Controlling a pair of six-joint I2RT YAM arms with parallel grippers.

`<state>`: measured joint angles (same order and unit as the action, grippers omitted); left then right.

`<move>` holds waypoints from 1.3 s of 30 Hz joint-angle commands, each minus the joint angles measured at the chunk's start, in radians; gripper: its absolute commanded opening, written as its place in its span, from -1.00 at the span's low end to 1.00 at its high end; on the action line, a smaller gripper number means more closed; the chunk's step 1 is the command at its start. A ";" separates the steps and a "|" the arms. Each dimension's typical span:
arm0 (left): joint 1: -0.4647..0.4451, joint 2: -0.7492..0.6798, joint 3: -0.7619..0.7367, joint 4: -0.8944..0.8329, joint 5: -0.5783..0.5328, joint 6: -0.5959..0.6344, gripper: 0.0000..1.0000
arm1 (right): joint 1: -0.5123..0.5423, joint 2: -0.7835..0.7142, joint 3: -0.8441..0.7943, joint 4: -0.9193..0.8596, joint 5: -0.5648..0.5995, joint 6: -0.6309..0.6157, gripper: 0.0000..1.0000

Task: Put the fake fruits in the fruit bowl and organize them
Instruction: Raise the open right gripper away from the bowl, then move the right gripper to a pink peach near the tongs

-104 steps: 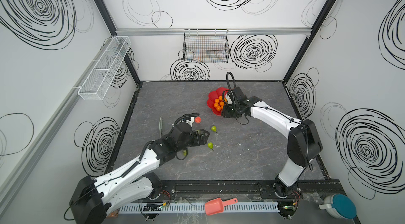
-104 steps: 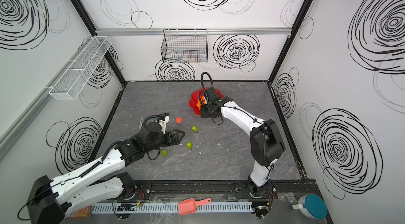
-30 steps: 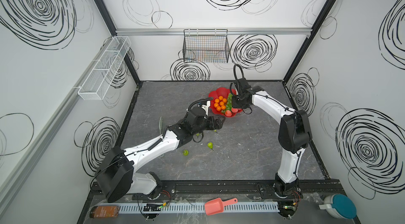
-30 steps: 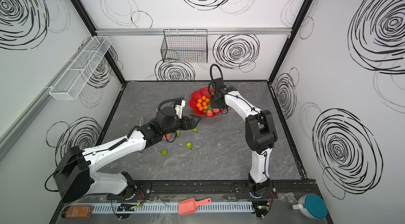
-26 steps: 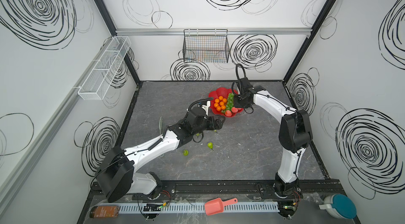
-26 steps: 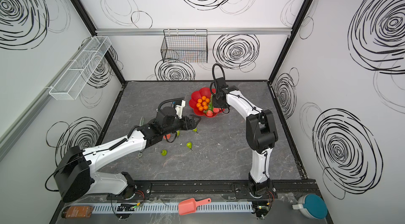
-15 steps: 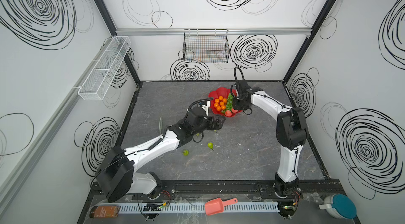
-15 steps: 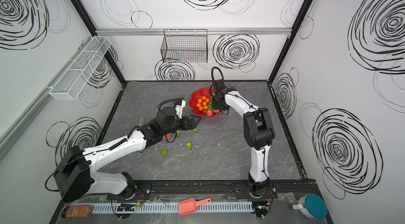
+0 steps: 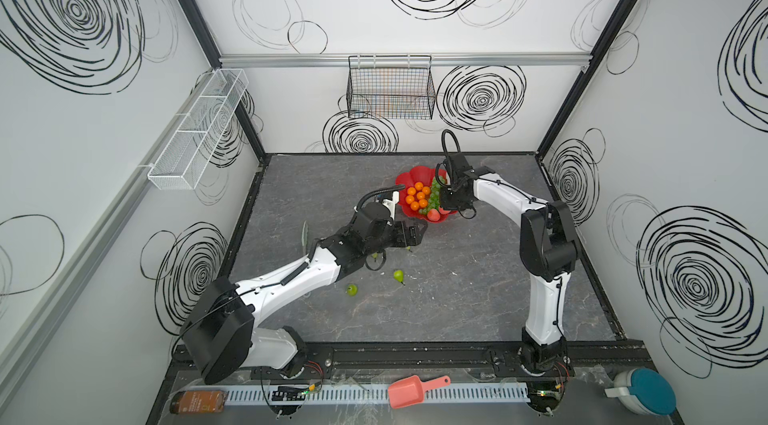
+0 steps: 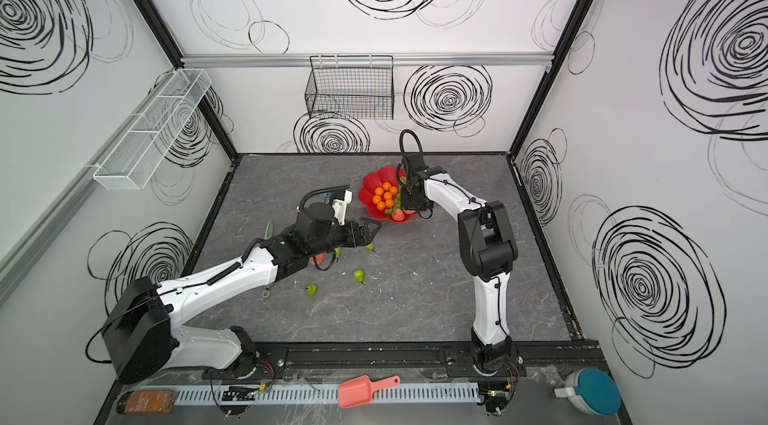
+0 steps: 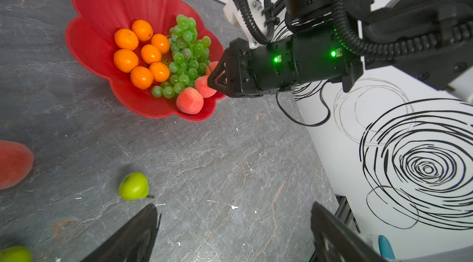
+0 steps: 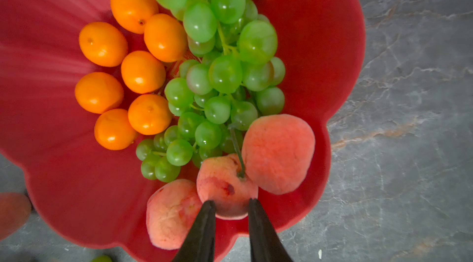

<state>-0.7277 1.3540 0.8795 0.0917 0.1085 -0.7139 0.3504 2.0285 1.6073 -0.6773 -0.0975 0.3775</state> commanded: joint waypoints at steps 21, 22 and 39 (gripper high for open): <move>-0.001 -0.041 -0.002 0.025 0.012 0.044 0.92 | -0.052 -0.128 -0.031 0.049 -0.015 0.007 -0.43; 0.000 -0.050 -0.002 0.014 0.010 0.044 0.92 | -0.053 -0.135 -0.032 0.048 -0.015 0.007 -0.43; 0.279 -0.492 -0.270 -0.280 0.012 -0.002 0.92 | 0.231 -0.184 -0.042 0.062 -0.002 0.012 -0.38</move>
<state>-0.5098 0.9195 0.6445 -0.1249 0.0933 -0.7074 0.5285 1.8423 1.5280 -0.6189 -0.1226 0.3820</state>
